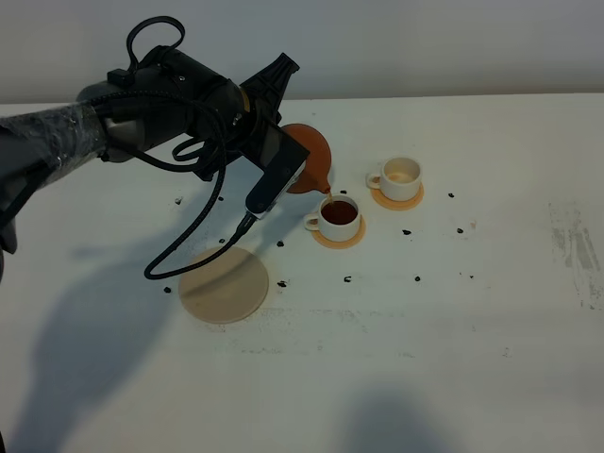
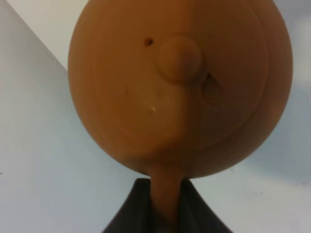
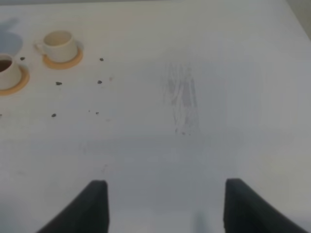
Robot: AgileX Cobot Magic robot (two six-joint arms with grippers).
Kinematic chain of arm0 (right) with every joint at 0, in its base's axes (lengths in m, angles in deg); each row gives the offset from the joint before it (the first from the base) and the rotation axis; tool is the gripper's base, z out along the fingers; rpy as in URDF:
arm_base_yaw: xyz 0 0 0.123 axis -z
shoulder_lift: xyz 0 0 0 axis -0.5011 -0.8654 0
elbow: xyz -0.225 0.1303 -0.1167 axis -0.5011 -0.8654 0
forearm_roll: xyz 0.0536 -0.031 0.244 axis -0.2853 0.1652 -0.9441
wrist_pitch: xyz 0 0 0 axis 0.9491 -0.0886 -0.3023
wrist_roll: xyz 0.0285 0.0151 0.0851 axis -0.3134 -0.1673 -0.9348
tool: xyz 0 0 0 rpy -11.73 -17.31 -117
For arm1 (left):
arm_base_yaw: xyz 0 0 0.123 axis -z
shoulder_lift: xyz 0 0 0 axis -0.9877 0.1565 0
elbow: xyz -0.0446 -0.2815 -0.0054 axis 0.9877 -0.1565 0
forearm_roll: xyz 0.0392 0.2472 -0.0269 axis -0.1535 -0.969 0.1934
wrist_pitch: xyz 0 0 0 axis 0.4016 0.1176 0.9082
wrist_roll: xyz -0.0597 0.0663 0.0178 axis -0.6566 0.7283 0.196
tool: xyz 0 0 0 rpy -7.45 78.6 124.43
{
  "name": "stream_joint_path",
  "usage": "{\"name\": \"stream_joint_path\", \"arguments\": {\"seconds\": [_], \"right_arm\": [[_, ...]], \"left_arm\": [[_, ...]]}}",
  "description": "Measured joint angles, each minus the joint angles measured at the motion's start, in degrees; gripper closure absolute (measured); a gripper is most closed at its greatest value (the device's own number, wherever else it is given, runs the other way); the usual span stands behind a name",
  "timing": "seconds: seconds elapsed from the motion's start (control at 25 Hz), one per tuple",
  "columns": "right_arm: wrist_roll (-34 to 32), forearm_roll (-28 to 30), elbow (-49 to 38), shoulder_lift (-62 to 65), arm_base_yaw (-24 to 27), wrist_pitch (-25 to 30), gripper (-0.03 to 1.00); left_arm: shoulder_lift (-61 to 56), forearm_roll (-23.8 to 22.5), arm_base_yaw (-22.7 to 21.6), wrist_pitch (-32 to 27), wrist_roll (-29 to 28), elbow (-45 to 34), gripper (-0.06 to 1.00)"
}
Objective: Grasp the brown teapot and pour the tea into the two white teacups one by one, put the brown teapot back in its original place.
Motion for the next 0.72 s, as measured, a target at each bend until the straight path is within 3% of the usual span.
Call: {"name": "stream_joint_path", "arguments": {"seconds": [0.72], "right_arm": [[0.0,0.0,0.0,0.0,0.0,0.0,0.47]], "left_arm": [[0.0,2.58,0.0,-3.53,-8.22,0.0,0.87]]}}
